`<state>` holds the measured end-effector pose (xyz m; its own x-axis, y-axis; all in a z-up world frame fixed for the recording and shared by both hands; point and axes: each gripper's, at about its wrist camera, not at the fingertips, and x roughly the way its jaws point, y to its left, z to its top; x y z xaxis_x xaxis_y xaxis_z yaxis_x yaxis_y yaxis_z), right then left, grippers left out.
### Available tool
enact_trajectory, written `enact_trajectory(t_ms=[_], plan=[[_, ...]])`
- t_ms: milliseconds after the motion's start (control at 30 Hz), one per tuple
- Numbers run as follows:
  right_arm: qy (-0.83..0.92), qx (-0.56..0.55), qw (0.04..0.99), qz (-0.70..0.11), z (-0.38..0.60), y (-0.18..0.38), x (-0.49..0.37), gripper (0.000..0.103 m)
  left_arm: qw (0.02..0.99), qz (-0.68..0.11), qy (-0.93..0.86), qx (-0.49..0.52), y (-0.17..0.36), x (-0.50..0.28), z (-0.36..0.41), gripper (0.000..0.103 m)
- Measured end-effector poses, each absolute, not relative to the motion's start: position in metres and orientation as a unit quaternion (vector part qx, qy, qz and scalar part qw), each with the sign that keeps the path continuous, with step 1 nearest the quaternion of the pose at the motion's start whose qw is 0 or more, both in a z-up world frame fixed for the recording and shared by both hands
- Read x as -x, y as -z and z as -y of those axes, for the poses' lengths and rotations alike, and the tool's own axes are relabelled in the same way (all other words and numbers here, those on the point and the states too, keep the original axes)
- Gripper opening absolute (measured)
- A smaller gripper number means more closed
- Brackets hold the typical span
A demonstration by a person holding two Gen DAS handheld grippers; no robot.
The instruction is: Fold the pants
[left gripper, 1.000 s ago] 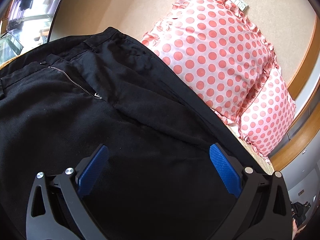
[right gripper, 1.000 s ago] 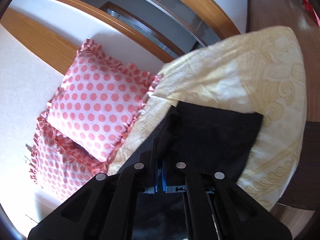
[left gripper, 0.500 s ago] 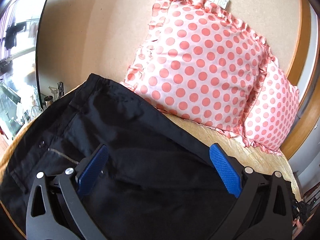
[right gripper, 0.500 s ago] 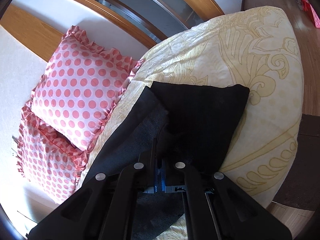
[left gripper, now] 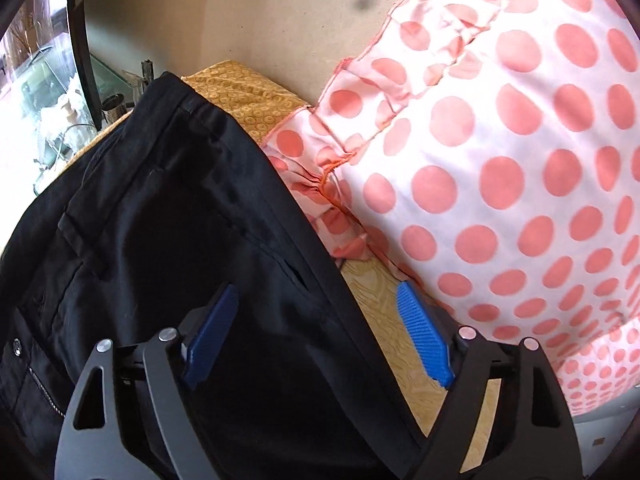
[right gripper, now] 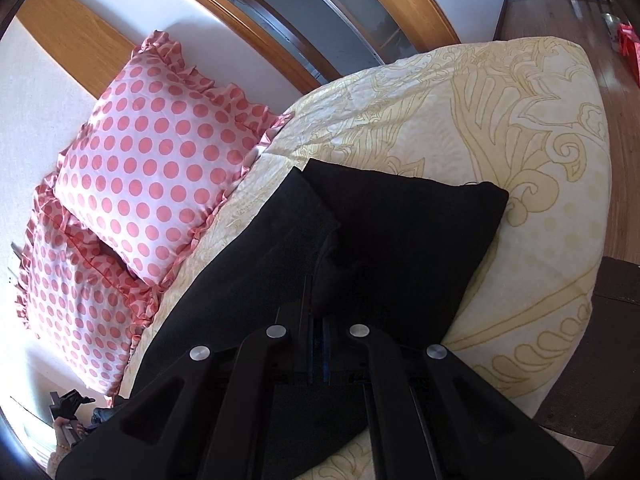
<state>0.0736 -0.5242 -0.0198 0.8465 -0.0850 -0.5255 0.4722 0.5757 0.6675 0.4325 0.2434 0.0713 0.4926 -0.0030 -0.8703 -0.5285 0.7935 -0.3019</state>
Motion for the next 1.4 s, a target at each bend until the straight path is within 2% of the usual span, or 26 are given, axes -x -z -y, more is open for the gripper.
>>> enact_trajectory(t_ms=[67, 100, 133, 200, 233, 433, 567, 733, 833, 967, 1200, 1267, 1300, 1333, 1367, 1400], plan=[[0.159, -0.431, 0.859, -0.226, 0.525, 0.02, -0.073, 0.001, 0.813, -0.483, -0.184, 0.271, -0.065, -0.44, -0.248, 0.07], [0.158, -0.432, 0.859, -0.226, 0.526, 0.02, -0.073, 0.001, 0.809, -0.483, -0.191, 0.276, -0.061, -0.441, -0.253, 0.061], [0.157, -0.432, 0.858, -0.227, 0.527, 0.02, -0.074, 0.001, 0.804, -0.483, -0.194, 0.287, -0.057, -0.441, -0.258, 0.044], [0.156, -0.432, 0.859, -0.228, 0.527, 0.02, -0.074, 0.001, 0.797, -0.485, -0.195, 0.302, -0.051, -0.437, -0.268, 0.019], [0.155, -0.432, 0.859, -0.228, 0.527, 0.02, -0.075, 0.001, 0.798, -0.483, -0.194, 0.304, -0.051, -0.434, -0.27, 0.011], [0.145, -0.441, 0.856, -0.226, 0.53, 0.021, -0.074, 0.001, 0.827, -0.435, -0.169, 0.314, -0.074, -0.403, -0.275, 0.005], [0.13, -0.459, 0.85, -0.222, 0.537, 0.019, -0.075, 0.002, 0.856, -0.395, -0.14, 0.302, -0.111, -0.354, -0.271, 0.005], [0.12, -0.449, 0.859, -0.215, 0.543, 0.004, -0.081, 0.002, 0.888, -0.333, -0.113, 0.296, -0.156, -0.26, -0.274, 0.005], [0.122, -0.441, 0.864, -0.211, 0.546, -0.004, -0.082, 0.002, 0.901, -0.308, -0.106, 0.287, -0.166, -0.194, -0.273, 0.005], [0.129, -0.44, 0.864, -0.208, 0.551, -0.008, -0.077, 0.002, 0.908, -0.288, -0.115, 0.283, -0.148, -0.112, -0.267, 0.005], [0.146, -0.449, 0.855, -0.214, 0.558, 0.001, -0.067, 0.002, 0.888, -0.307, -0.138, 0.314, -0.052, -0.03, -0.262, 0.005], [0.147, -0.448, 0.855, -0.214, 0.558, 0.004, -0.067, 0.002, 0.898, -0.293, -0.148, 0.295, -0.043, -0.021, -0.258, 0.012], [0.148, -0.45, 0.854, -0.216, 0.559, 0.005, -0.066, 0.002, 0.901, -0.28, -0.15, 0.297, -0.043, -0.016, -0.258, 0.022], [0.148, -0.451, 0.853, -0.216, 0.559, 0.006, -0.065, 0.002, 0.901, -0.271, -0.146, 0.308, -0.043, -0.012, -0.261, 0.04], [0.147, -0.452, 0.853, -0.216, 0.559, 0.006, -0.065, 0.002, 0.898, -0.262, -0.145, 0.323, -0.044, -0.009, -0.265, 0.048], [0.146, -0.453, 0.853, -0.215, 0.559, 0.006, -0.064, 0.002, 0.894, -0.253, -0.156, 0.335, -0.046, -0.006, -0.271, 0.066]])
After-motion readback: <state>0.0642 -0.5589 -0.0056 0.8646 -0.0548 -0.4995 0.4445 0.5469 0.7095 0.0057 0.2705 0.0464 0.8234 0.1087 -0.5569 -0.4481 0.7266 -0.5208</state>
